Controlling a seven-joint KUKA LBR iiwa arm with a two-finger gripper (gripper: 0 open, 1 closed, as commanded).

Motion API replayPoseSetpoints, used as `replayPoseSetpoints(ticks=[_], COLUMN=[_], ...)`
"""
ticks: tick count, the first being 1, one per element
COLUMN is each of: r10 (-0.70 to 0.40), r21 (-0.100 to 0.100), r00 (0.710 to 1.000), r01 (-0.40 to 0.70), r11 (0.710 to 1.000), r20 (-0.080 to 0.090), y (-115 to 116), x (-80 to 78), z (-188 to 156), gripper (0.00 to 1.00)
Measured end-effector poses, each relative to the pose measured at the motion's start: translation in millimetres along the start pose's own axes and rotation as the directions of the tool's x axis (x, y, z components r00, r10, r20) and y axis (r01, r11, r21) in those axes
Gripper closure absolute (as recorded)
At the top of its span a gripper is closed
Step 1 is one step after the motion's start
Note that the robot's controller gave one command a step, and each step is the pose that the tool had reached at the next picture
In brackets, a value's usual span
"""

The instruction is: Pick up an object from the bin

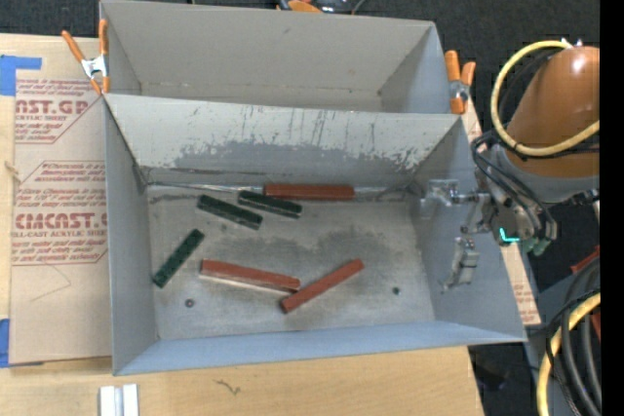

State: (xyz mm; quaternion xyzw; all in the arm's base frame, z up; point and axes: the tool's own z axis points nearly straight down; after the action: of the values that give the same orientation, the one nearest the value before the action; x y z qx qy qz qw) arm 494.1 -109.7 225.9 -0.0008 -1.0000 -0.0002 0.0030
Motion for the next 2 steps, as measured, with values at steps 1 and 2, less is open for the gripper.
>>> replayPoseSetpoints(ticks=[1, 2], r10=[-0.070, -0.153], r21=[-0.001, -0.001], r00=[0.998, 0.988], r01=[0.070, 0.153], r11=[0.998, 0.988], r20=[0.003, 0.003], y=[41, 98], x=[-63.6, -30.8], z=[160, 156], gripper=[0.00, 0.00])
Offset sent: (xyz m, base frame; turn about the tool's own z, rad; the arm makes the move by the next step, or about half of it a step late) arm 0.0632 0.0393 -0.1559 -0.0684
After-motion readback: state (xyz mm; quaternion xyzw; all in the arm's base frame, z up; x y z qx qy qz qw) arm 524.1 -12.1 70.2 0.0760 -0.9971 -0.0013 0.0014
